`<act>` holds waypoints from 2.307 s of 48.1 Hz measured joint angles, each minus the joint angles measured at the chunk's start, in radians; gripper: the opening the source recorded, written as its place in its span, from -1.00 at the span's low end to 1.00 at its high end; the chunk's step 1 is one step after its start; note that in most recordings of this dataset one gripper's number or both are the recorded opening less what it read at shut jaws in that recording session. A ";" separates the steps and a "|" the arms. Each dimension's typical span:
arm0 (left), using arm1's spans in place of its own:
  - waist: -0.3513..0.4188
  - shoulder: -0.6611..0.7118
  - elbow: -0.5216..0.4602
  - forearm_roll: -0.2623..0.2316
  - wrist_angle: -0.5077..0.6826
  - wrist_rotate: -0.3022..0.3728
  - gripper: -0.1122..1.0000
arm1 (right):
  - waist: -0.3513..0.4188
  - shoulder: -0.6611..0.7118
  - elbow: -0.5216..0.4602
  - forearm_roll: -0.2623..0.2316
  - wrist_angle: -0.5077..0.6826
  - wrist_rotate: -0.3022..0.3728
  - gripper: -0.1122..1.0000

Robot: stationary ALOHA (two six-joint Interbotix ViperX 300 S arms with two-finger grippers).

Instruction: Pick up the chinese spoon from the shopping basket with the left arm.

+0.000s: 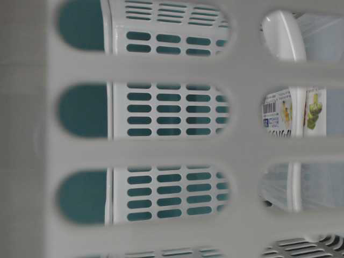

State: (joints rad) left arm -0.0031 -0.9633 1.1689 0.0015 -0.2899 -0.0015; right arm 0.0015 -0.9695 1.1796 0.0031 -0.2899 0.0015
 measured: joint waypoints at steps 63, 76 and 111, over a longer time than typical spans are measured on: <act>-0.109 0.822 -0.954 0.040 1.081 -0.061 -0.65 | 0.037 -0.048 -0.025 0.003 0.219 0.006 0.48; -0.112 0.974 -1.055 0.040 1.175 -0.121 0.71 | 0.035 -0.048 -0.025 0.003 0.219 0.006 0.47; -0.144 1.197 -1.035 0.040 1.085 -0.143 0.64 | 0.037 -0.048 -0.025 0.003 0.218 0.006 0.47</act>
State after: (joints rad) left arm -0.1473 0.2332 0.1335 0.0414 0.7946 -0.1442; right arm 0.0383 -1.0170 1.1551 0.0061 -0.0721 0.0077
